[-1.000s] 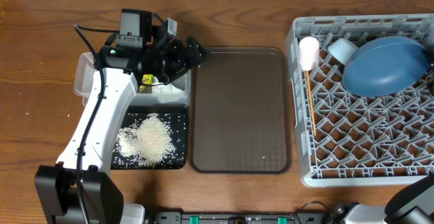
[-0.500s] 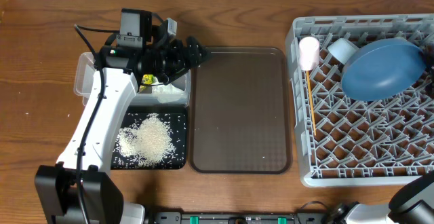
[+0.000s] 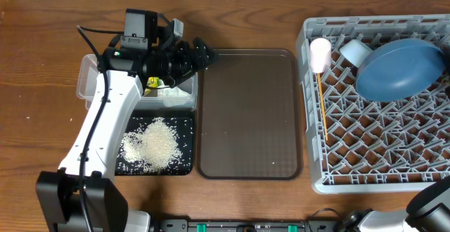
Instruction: Sort waste into correct bins and load items into the dishwasher rack
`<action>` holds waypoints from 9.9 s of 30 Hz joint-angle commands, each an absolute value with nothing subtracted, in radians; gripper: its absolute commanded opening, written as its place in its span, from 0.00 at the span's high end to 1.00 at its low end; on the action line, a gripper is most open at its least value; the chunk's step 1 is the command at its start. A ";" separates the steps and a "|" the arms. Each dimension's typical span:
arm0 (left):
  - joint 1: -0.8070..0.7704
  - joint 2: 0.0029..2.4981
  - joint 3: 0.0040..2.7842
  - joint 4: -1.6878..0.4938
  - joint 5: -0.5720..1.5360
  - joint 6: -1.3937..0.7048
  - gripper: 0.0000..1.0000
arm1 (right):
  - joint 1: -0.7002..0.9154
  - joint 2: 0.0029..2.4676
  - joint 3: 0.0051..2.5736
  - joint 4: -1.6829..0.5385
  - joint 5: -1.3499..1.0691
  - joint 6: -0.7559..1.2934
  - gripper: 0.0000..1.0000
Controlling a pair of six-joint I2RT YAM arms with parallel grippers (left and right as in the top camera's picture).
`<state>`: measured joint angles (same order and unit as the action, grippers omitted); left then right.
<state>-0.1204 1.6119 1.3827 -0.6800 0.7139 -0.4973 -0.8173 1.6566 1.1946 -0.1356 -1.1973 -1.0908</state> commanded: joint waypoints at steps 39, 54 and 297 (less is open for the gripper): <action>-0.119 1.601 1.390 -0.680 0.705 -0.498 0.06 | -0.215 1.099 1.196 -0.635 0.810 0.052 0.99; -0.119 1.601 1.390 -0.680 0.705 -0.498 0.06 | -0.135 1.152 1.196 -0.515 1.120 -0.471 0.99; -0.119 1.601 1.390 -0.680 0.705 -0.498 0.06 | -0.169 1.159 1.047 -0.802 -0.075 0.155 0.01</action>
<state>-0.1204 1.6119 1.3827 -0.6800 0.7067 -0.4973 -0.1772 1.1568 1.0351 -0.7975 -0.0883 0.1707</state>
